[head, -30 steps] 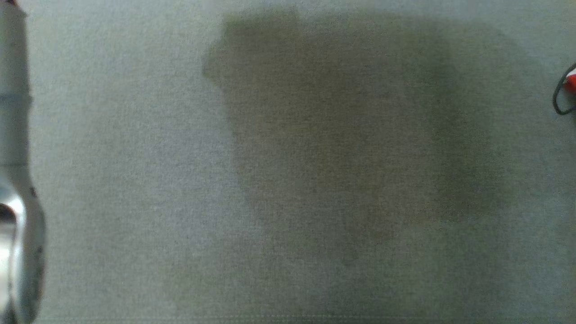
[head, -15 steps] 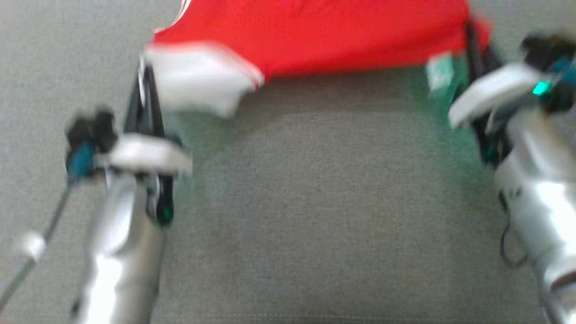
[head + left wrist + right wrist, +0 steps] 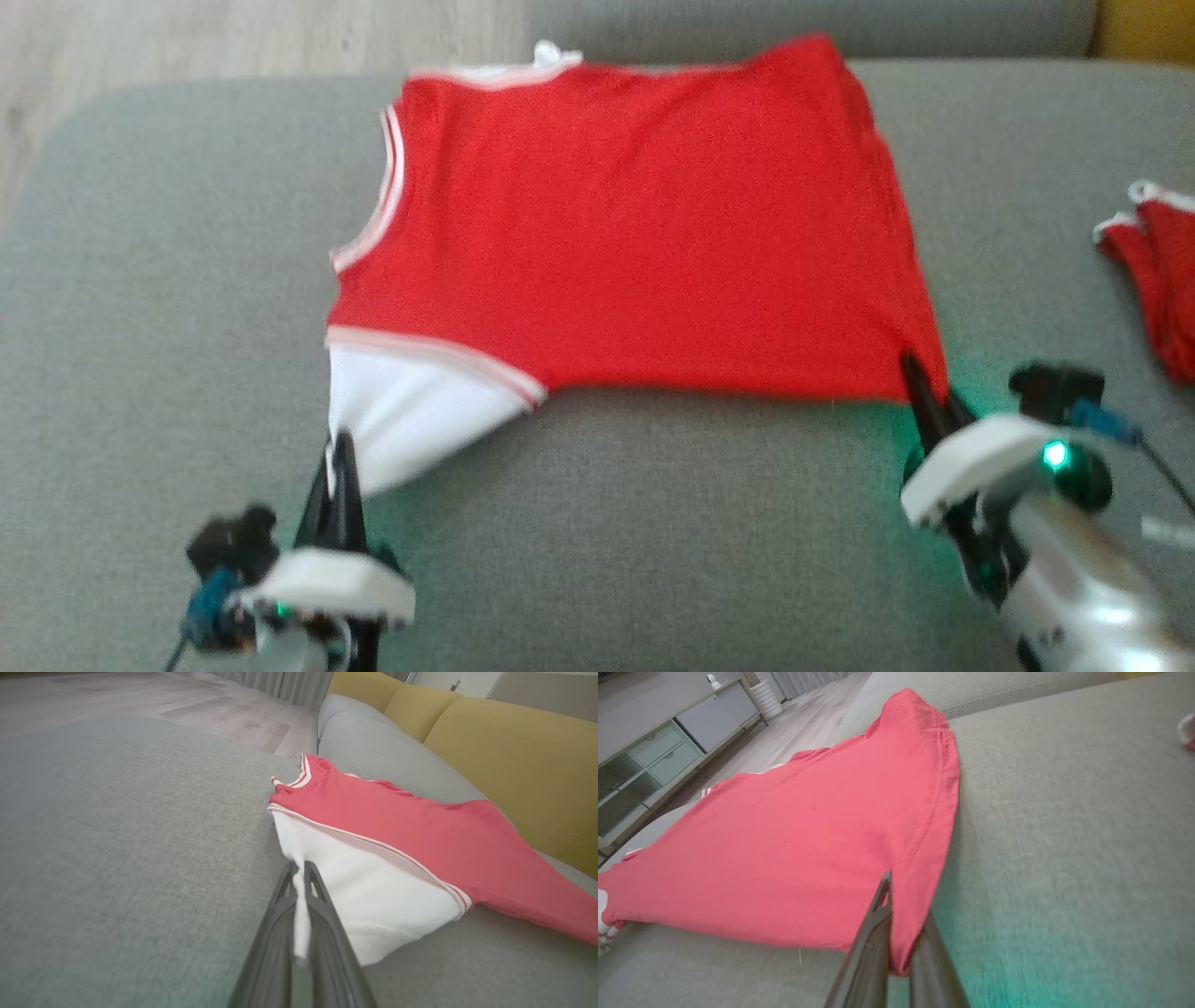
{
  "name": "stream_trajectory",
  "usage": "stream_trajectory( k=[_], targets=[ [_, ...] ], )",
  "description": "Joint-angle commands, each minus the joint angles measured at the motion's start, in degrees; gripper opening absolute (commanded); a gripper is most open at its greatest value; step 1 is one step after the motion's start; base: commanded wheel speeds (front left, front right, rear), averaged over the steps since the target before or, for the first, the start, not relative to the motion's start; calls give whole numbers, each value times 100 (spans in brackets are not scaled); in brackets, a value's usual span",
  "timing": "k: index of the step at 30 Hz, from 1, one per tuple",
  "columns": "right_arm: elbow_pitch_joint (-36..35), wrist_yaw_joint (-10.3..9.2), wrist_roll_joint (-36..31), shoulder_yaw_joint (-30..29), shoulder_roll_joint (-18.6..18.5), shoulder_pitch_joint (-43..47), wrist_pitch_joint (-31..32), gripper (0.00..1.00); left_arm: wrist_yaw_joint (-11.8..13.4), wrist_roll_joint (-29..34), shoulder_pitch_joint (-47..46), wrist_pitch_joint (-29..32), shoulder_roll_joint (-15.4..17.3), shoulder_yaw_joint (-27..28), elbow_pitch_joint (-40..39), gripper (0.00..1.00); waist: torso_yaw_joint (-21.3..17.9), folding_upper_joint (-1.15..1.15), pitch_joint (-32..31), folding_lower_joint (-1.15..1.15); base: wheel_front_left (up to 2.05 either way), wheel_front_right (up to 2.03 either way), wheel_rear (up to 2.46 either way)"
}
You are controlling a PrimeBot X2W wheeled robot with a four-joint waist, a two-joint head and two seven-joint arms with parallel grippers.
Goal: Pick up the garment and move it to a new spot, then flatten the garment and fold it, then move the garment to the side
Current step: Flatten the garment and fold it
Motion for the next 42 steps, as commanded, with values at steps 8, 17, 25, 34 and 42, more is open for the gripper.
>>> stream_trajectory(
  k=[8,17,25,34,42],
  targets=[
    [-454,21,436,86,-254,918,-163,0,66,-53,970,-30,107,44,-660,0,122,-1,-755,2,0,0,0],
    [-557,21,487,45,-357,1401,-176,0,131,31,1489,-30,106,-148,-1045,0,173,-1,-958,2,0,0,0],
    [-684,21,487,-119,-298,1110,-179,0,180,109,1136,-30,106,-177,-1470,0,177,-1,-728,2,0,0,0],
    [-751,21,552,-270,-56,84,112,0,108,469,-401,-30,106,65,-1164,0,107,-1,17,2,0,0,0],
    [-537,21,499,-228,146,-523,281,0,-2,754,-1446,-30,106,101,-694,0,55,-1,413,2,0,0,0]
  ],
)
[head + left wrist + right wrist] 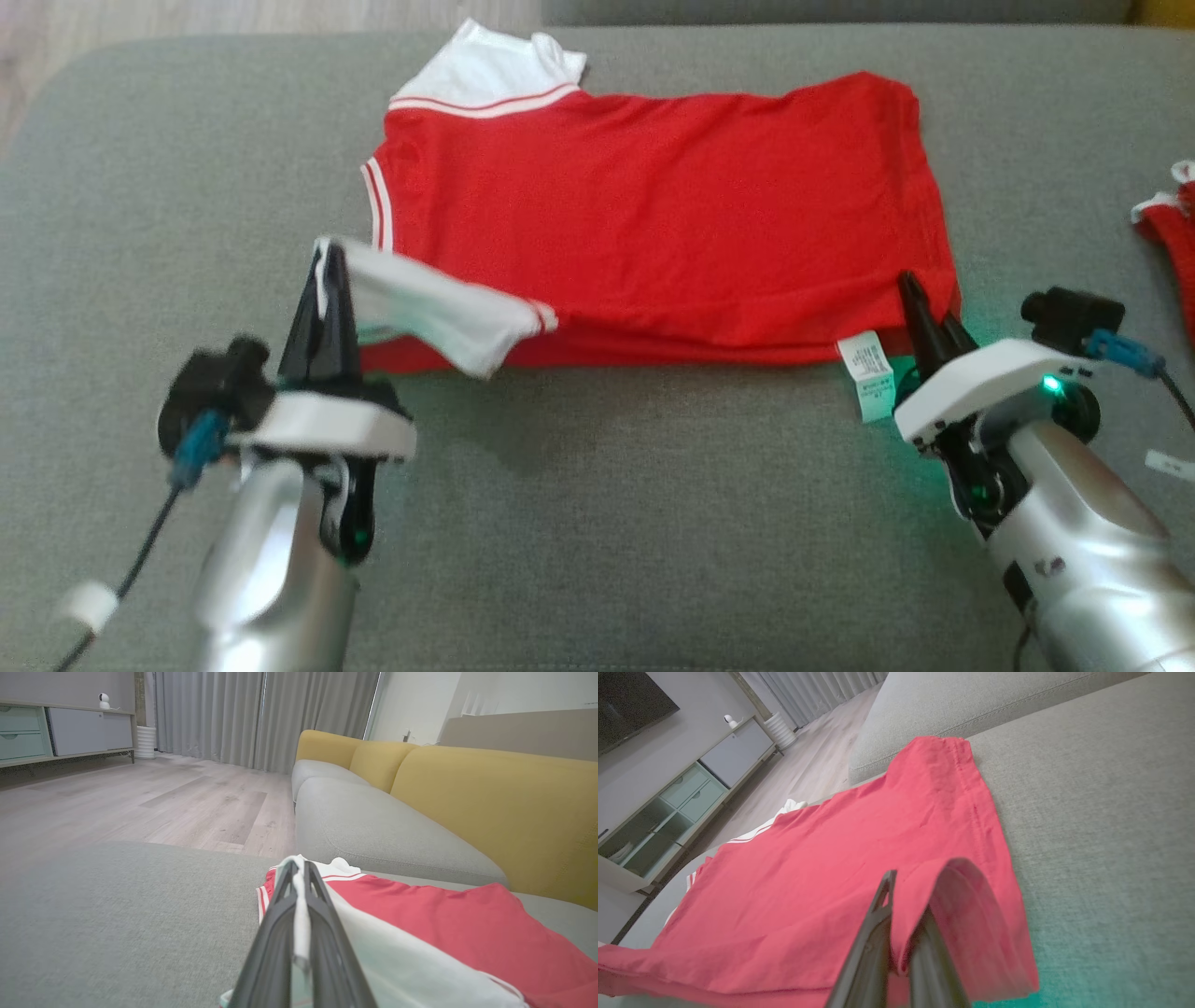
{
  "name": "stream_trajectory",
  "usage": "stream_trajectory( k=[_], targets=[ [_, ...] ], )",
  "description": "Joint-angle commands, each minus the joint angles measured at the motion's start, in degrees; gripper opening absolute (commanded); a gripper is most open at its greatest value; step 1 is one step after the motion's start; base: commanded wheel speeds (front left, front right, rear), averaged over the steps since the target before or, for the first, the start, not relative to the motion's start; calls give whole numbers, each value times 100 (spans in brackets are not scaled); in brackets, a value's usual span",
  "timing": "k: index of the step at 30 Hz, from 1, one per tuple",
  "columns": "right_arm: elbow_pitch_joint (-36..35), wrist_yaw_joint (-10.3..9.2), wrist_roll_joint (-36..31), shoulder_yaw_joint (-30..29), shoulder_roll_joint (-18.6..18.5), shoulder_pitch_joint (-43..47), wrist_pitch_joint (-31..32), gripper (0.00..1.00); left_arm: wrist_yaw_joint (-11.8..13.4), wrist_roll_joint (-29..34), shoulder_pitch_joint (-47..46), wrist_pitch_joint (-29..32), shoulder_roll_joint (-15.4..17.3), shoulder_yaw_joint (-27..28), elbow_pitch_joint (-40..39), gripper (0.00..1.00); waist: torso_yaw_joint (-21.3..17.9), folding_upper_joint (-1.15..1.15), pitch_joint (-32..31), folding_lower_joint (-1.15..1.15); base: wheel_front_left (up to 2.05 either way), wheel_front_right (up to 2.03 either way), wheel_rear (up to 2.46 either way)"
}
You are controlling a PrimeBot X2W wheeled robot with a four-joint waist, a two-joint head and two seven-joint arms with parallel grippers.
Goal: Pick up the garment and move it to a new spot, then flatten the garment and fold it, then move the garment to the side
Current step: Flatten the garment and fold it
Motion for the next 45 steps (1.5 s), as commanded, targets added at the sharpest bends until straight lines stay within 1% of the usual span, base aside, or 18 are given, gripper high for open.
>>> stream_trajectory(
  k=[1,6,13,18,23,28,29,30,31,32,34,39,43,45],
  targets=[
    [-73,21,-8,97,64,-173,-20,0,-34,33,-323,-30,79,113,-66,0,-22,0,79,-2,0,0,0],
    [210,21,-79,142,210,-412,-64,0,-57,105,-796,-30,91,40,510,0,-99,0,223,-2,0,0,0],
    [610,21,-112,-54,363,-608,-343,0,-63,220,-1092,-30,153,275,924,0,-217,0,300,-2,0,0,0],
    [689,21,-130,-146,474,-693,-436,0,-64,289,-1122,-30,155,357,1004,0,-252,0,340,-2,0,0,0],
    [790,21,-293,-239,572,-861,-482,0,-65,368,-1154,-30,142,425,1029,0,-236,0,402,-2,0,0,0],
    [731,21,-578,-564,649,-1003,-489,0,-65,391,-1170,-30,116,438,1044,0,-207,0,448,-2,0,0,0],
    [700,21,-659,-624,673,-1008,-490,43,-65,385,-1172,-30,112,442,1071,0,-203,0,452,-2,0,0,0],
    [664,21,-738,-695,696,-1003,-490,100,-65,375,-1163,-30,109,452,1125,18,-200,0,450,-2,0,0,0],
    [641,21,-801,-759,724,-986,-490,100,-65,371,-1151,-30,105,452,1199,66,-196,0,448,-2,0,0,0],
    [616,21,-881,-811,740,-969,-490,100,-65,363,-1141,-30,101,464,1262,100,-195,0,442,-2,0,0,0],
    [541,21,-1078,-935,747,-919,-491,100,-65,378,-1093,-30,95,493,1302,100,-192,0,423,-2,0,0,0],
    [269,21,-1709,-1469,690,-594,-491,100,76,462,-699,-30,84,597,1177,100,-194,0,273,-2,0,0,0],
    [-179,21,-2549,-1996,683,-137,-491,100,369,616,-251,-30,81,516,974,100,-191,0,75,-2,0,0,0],
    [-470,21,-2957,-2315,772,158,-491,100,502,601,-20,-30,80,446,870,100,-181,0,-44,-2,0,0,0]
  ],
)
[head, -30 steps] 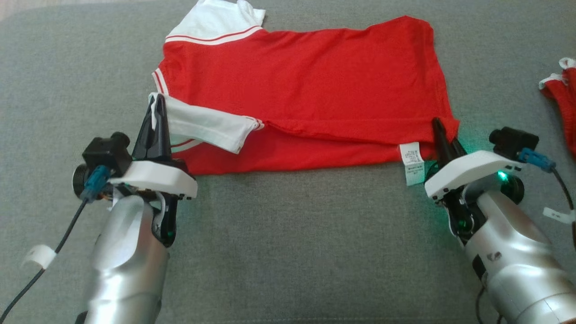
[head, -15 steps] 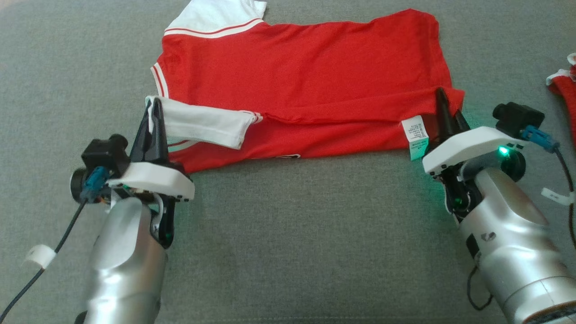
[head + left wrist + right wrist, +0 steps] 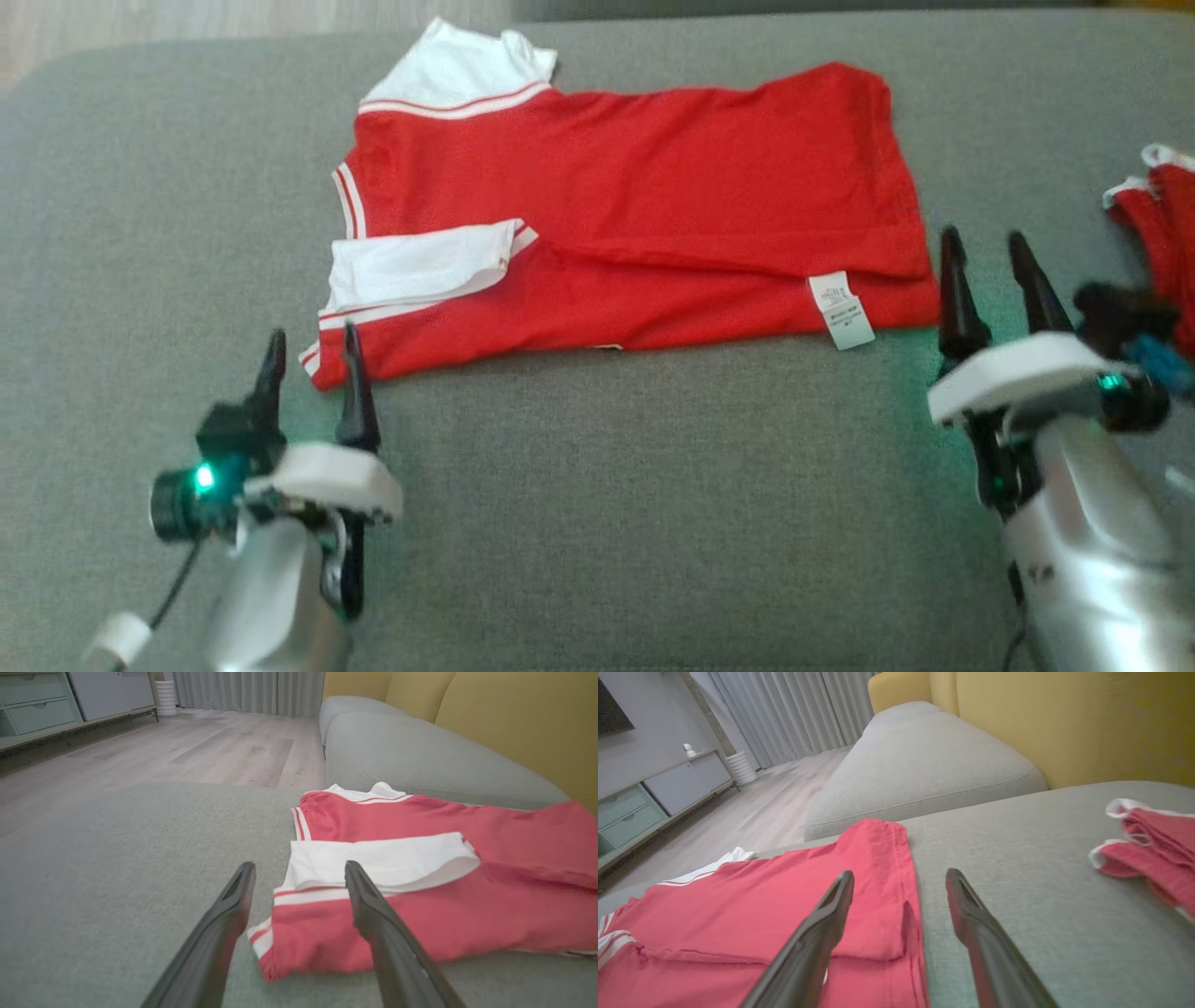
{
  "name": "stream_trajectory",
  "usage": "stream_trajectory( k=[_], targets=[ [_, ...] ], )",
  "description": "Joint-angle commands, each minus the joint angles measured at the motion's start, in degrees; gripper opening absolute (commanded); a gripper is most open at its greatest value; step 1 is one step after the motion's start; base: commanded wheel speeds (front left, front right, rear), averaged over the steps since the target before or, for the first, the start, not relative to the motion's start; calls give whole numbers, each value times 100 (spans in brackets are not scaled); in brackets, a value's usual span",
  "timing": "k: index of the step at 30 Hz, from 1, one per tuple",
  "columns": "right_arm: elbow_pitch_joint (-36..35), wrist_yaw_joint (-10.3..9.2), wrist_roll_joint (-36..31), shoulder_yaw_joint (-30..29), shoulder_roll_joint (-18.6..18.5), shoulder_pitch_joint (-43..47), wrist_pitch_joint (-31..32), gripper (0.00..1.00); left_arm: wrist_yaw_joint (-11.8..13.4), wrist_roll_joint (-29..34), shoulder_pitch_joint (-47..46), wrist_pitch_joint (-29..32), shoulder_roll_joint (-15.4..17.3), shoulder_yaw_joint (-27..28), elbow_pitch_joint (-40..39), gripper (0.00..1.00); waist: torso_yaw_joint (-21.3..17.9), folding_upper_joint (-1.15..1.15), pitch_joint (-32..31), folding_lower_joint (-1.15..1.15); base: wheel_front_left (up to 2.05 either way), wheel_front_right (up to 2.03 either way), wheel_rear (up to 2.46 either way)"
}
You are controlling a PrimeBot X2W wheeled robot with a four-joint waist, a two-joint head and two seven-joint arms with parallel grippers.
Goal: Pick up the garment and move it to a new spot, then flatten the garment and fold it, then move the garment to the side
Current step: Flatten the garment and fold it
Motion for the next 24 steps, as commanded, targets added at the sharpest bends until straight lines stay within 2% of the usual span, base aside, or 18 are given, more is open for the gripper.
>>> stream_trajectory(
  k=[1,7,11,17,24],
  targets=[
    [-351,21,-271,-80,139,145,-70,100,92,-17,53,-30,119,60,-265,100,16,0,-156,0,0,0,0],
    [-913,21,-1299,-525,407,956,-71,100,427,-241,733,-30,118,-239,-570,100,67,0,-495,0,0,0,0],
    [-998,21,-1569,-639,465,1284,-71,100,574,-354,1107,-30,118,-437,-690,100,99,0,-669,0,0,0,0],
    [-990,21,-1391,-542,475,1587,-71,100,715,-369,1502,-30,117,-557,-791,100,95,0,-867,0,0,0,0],
    [-962,21,-1241,-438,476,1725,-71,100,750,-433,1634,-30,117,-549,-834,100,45,0,-923,0,0,0,0]
  ],
)
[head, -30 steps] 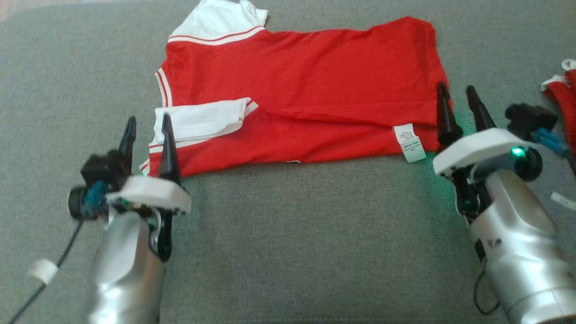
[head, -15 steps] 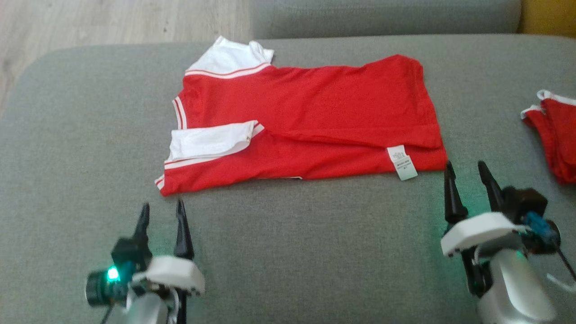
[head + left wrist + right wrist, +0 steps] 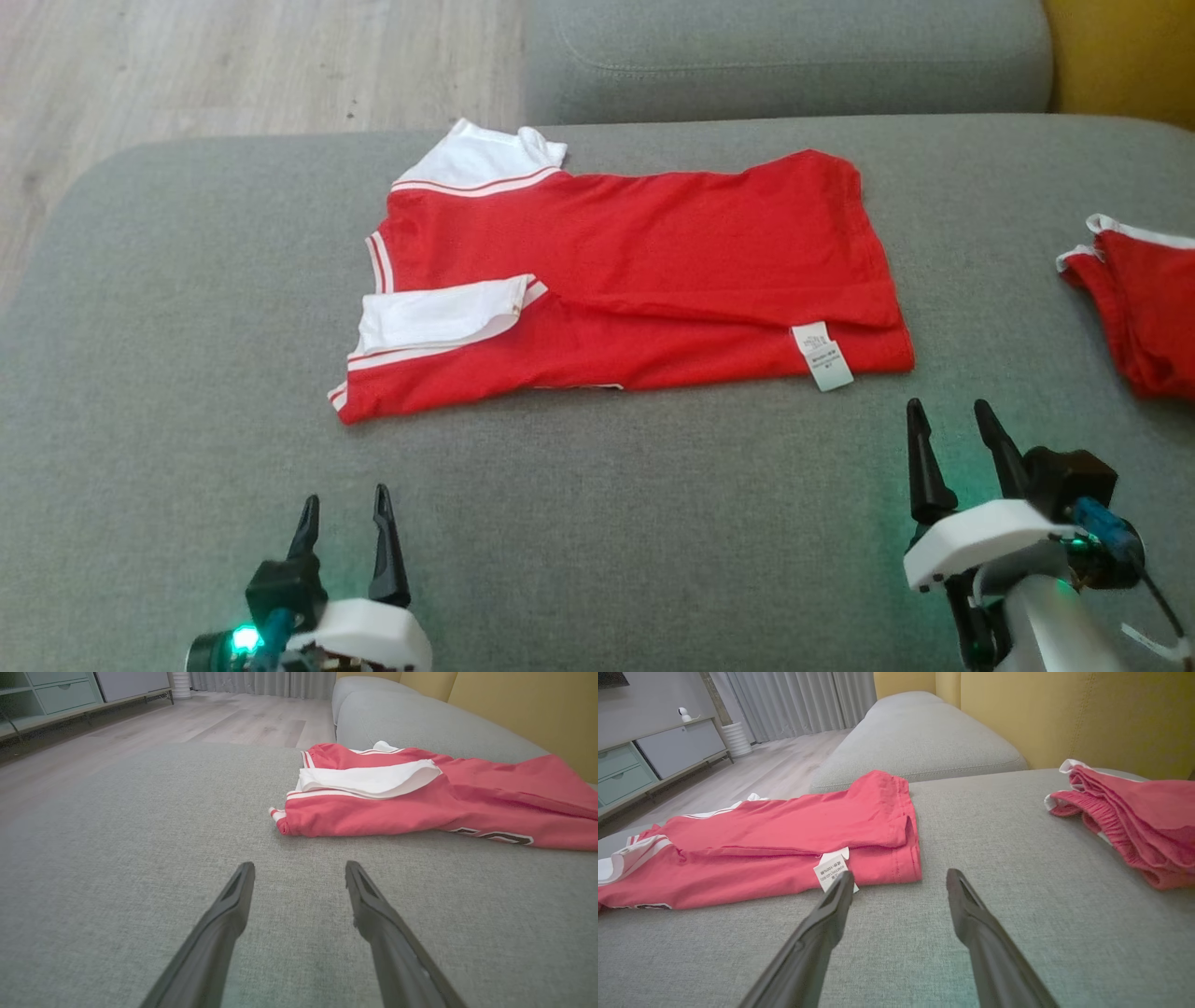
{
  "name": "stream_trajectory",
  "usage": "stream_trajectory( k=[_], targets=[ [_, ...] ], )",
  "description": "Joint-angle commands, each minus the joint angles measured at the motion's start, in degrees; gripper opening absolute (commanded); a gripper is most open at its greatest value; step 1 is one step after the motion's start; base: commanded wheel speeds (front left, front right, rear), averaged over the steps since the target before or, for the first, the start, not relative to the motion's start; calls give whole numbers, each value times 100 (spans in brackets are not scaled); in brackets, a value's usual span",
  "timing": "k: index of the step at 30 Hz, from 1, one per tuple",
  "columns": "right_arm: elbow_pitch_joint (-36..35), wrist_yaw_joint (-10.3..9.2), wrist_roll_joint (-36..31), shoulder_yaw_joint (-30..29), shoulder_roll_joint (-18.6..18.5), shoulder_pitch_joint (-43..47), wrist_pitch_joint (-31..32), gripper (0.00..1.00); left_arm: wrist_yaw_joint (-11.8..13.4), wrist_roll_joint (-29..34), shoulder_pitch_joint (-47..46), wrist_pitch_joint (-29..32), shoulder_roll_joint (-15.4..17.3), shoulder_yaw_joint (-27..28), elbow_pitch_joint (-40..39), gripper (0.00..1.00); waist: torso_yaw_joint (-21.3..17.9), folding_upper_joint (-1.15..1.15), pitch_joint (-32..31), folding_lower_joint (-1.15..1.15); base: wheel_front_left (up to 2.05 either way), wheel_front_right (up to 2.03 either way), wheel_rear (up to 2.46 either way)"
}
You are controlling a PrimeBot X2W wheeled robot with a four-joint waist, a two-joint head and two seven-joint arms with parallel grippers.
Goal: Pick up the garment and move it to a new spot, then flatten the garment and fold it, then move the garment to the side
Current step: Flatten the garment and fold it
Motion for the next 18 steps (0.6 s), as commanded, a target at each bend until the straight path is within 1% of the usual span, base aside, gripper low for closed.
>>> stream_trajectory(
  k=[1,6,10,11,14,18],
  targets=[
    [-160,21,41,187,-10,-147,-70,100,24,-67,-175,-30,78,155,-187,100,-24,0,40,2,0,0,0],
    [-240,21,42,253,-10,-316,-70,100,-121,-150,-480,-30,78,215,-124,100,-78,0,314,2,0,0,0],
    [-297,21,83,341,-10,-481,-70,100,-336,-259,-920,-30,78,387,35,100,-134,0,604,2,0,0,0],
    [-309,21,119,385,-10,-544,-70,100,-461,-375,-1118,-30,78,505,168,100,-168,0,719,2,0,0,0],
    [-319,21,173,447,-10,-614,-70,100,-640,-624,-1370,-30,78,687,407,100,-233,0,862,2,0,0,0],
    [-348,21,195,470,-10,-666,-70,100,-800,-833,-1618,-30,78,856,693,100,-302,0,1006,2,0,0,0]
  ],
)
